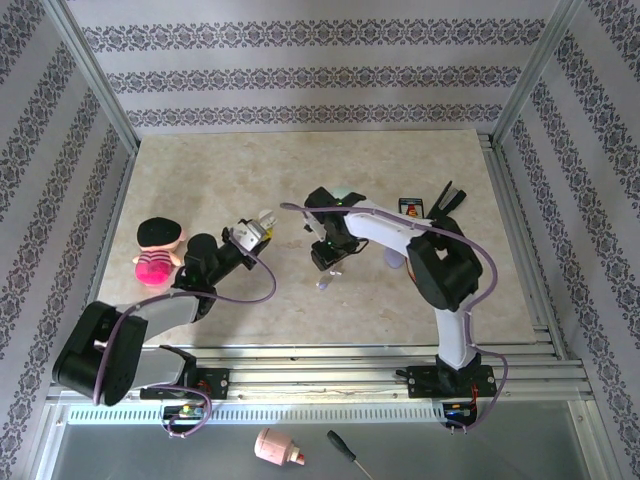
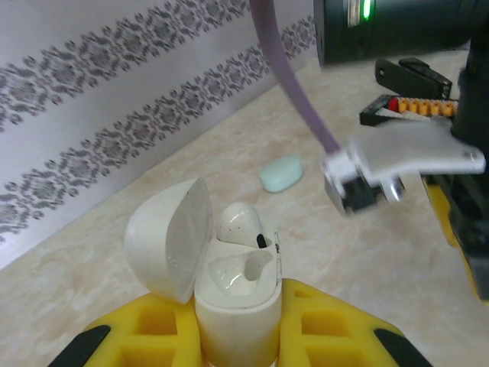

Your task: Insert wireless bluetooth earbuds into charging case

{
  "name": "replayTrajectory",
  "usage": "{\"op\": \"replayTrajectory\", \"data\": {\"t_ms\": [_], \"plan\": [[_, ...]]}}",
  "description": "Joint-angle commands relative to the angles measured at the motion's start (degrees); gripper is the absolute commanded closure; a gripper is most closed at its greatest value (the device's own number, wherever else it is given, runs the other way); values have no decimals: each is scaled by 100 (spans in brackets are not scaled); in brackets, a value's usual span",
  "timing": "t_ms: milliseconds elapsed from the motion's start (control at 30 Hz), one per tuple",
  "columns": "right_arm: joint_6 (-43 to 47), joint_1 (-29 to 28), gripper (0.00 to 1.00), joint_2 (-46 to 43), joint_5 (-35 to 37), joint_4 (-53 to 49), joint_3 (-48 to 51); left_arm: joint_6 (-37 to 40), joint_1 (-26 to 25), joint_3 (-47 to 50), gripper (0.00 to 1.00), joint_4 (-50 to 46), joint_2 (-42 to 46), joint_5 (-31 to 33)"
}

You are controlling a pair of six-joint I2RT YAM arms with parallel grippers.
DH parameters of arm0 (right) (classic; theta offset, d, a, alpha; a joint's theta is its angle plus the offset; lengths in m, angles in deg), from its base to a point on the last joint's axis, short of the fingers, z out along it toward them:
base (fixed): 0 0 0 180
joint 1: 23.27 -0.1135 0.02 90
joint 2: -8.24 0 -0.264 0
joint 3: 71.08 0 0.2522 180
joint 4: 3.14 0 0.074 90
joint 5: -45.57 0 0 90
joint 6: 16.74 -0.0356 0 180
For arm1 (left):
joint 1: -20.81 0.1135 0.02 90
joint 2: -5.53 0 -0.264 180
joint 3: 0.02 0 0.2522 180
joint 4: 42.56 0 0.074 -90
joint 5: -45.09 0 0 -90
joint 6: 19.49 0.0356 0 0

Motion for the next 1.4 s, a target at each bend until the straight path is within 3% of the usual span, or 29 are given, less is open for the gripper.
{"op": "replayTrajectory", "data": {"t_ms": [0,467,1133,1367], "plan": [[566,-223,51,412,557,-1379,-598,-53,115,167,100,-93,383,203],[710,-548,60,1404,997,-2435,-1839,100,194,411,100,-623,1024,452],[535,-536,75,1832,1124,-2272,-1956,103,203,349,100,-506,735,220],[389,-477,81,1615,1196,-2039,-1774,161,202,305,100,-594,703,10]]}}
